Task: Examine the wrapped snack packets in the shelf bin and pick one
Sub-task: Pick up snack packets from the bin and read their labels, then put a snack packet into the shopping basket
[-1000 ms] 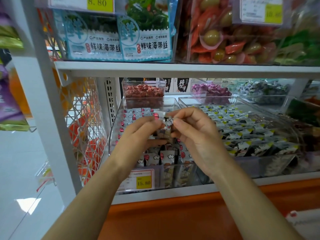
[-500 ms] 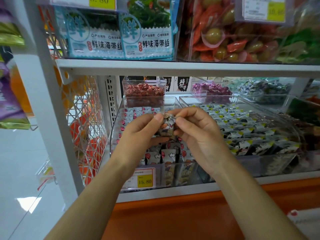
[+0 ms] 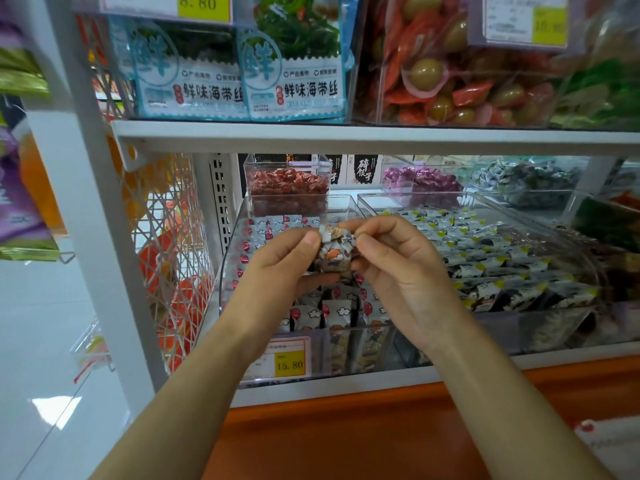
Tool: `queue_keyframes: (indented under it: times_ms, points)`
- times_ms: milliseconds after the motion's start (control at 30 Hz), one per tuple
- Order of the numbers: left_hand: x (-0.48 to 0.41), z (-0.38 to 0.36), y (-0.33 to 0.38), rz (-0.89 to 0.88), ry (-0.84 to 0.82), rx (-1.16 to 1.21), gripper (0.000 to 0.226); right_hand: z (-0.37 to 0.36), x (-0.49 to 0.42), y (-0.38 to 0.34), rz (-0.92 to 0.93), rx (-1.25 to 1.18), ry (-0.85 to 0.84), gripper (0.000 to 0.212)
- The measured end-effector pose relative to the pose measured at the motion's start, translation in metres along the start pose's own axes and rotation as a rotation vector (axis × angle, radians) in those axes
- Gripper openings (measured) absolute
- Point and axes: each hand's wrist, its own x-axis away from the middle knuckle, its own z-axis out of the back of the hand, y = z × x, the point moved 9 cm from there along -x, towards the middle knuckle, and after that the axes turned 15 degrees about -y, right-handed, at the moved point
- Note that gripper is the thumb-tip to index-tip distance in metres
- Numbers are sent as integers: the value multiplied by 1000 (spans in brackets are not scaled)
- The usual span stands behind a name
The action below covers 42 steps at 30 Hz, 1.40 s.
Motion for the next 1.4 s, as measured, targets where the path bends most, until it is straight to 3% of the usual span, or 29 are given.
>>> queue_keyframes:
  times_ms: [167,267,333,500,633,900,1000,1100,1167,1400]
  points:
    - [1,-6,4,15,-41,-67,38,3,1,0,-7,-7,17,7]
    - [3,-7,9,19,-23,-206,23,4,1,-1,-8,1,29,8]
    - [4,-6,11,0,-12,-209,15,4,1,-1,-6,5,28,7]
    - [4,-8,16,-41,-17,-198,21,2,0,-6,15,54,2,9]
    - [5,-10,19,-69,-12,-183,4,0,1,-11,11,135,-7,10]
    - [5,-22,27,-73,-32,-309,8,11,14,-31,-26,341,65,15]
    - [3,-29,28,-57,-29,-253,10,18,29,-42,-55,454,75,17]
    - [-4,-54,34,-66,-92,-265,26,26,48,-51,-116,532,55,22]
    - [-11,-75,35,-67,-129,-258,25,33,63,-61,-144,607,65,26]
    - [-30,-161,3,67,-235,-277,29,87,140,-94,-275,721,263,23]
